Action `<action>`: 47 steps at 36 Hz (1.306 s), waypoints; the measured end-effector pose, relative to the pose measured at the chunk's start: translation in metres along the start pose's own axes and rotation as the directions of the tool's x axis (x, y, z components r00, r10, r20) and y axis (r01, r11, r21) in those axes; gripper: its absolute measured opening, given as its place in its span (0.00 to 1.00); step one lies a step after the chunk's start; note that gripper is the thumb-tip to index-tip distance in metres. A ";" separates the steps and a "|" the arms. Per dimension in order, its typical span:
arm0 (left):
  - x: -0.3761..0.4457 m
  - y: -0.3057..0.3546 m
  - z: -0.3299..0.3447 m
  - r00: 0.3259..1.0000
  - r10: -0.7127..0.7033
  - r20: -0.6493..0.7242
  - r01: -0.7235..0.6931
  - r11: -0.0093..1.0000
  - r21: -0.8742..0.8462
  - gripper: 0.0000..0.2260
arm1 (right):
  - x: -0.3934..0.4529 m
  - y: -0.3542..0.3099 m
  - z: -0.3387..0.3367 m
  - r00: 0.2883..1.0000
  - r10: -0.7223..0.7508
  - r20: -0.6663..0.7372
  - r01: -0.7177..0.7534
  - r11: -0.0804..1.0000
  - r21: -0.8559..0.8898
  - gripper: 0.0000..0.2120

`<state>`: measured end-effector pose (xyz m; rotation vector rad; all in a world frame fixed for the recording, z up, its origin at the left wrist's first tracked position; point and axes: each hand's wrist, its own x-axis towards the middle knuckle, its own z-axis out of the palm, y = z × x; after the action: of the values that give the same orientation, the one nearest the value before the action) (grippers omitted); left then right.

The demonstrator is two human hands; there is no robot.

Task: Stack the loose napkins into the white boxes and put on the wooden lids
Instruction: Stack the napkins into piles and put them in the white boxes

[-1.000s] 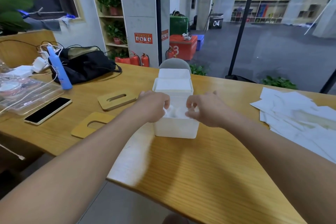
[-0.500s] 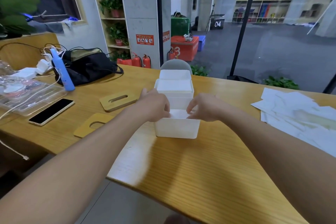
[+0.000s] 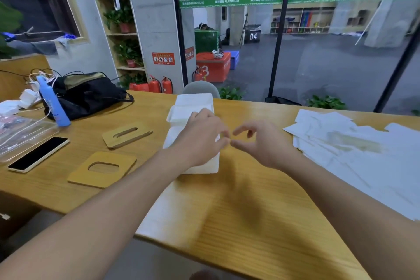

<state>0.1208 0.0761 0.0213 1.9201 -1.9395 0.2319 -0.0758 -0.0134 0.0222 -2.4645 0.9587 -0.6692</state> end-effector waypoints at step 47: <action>0.028 0.117 0.150 0.959 0.114 0.260 -0.029 0.950 -0.311 0.18 | -0.105 0.191 -0.030 0.996 0.077 -0.036 -0.083 0.966 -0.245 0.29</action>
<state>-0.0185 -0.0026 -0.0849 1.7503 -2.0774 -0.3174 -0.2584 -0.0751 -0.0845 -2.6180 1.2104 -0.5869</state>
